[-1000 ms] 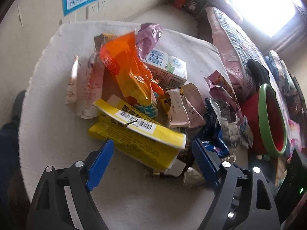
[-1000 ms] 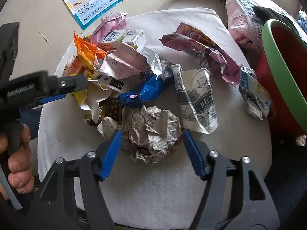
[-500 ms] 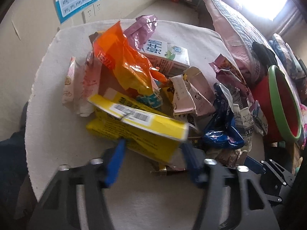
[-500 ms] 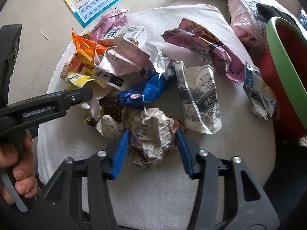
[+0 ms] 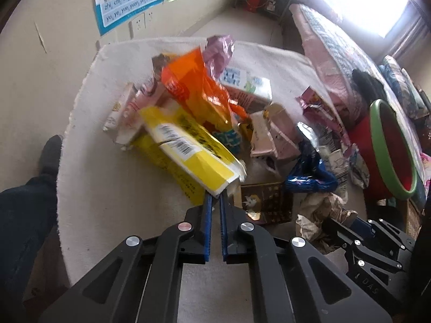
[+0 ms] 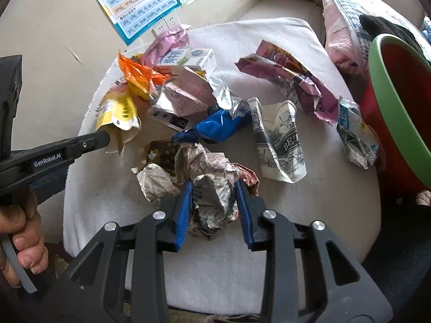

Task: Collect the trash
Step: 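Grasp the yellow box with the left tool while the right tool grasps the crumpled foil ball, then carry the yellow box and foil ball to the red bucket and release both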

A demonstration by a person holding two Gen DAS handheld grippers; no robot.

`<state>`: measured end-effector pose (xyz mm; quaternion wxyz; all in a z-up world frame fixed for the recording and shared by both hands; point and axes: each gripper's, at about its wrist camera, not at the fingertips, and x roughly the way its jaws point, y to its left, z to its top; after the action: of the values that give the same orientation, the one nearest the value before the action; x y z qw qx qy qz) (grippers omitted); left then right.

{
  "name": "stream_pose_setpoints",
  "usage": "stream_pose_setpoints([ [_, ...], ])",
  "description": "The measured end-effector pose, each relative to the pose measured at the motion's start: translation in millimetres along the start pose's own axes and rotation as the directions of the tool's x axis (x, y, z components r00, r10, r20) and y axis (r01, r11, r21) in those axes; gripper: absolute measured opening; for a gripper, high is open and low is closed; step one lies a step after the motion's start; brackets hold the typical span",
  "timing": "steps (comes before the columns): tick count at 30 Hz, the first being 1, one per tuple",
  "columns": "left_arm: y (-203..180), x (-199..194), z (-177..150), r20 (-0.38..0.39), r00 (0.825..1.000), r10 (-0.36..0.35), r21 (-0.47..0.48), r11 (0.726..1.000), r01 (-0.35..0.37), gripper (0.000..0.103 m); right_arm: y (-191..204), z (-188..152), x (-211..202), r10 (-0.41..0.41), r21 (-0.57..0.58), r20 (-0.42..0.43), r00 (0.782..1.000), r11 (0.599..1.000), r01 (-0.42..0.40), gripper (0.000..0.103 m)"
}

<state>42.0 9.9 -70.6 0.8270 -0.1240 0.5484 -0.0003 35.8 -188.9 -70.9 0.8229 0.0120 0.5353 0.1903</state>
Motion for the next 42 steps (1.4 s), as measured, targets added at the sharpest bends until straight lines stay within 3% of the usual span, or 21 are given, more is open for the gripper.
stream_pose_setpoints([
  [8,5,-32,-9,0.055,0.998,-0.026,-0.006,1.0,0.027,0.001,7,2,-31,0.029,-0.003,0.061,0.998,1.0,-0.029,0.031],
  [23,-6,-89,-5,0.178,0.984,0.005,0.1,0.995,-0.023,0.0,14,8,-69,0.054,-0.01,0.152,0.987,0.999,-0.053,0.031],
  [26,-10,-97,-2,0.202,0.979,0.004,0.111,0.993,-0.027,0.0,12,10,-77,0.121,-0.014,0.175,0.977,0.993,-0.121,0.031],
  [31,-12,-102,7,0.218,0.976,-0.004,0.117,0.993,-0.022,0.0,12,15,-84,0.135,-0.051,0.178,0.975,0.99,-0.128,0.031],
  [33,-11,-101,9,0.22,0.976,-0.005,0.121,0.992,-0.022,0.0,16,14,-90,0.05,-0.113,0.208,0.977,0.993,-0.027,0.031],
  [35,-13,-101,9,0.221,0.975,-0.01,0.125,0.992,-0.018,0.0,9,15,-92,0.065,-0.097,0.195,0.979,0.994,-0.046,0.031],
  [38,-20,-101,11,0.227,0.974,-0.025,0.143,0.99,-0.008,0.0,0,17,-101,0.002,-0.11,0.226,0.974,0.994,0.023,0.031],
  [42,-36,-100,16,0.232,0.971,-0.062,0.176,0.984,0.021,0.0,-20,20,-111,-0.02,-0.055,0.247,0.969,0.998,0.035,0.031],
])
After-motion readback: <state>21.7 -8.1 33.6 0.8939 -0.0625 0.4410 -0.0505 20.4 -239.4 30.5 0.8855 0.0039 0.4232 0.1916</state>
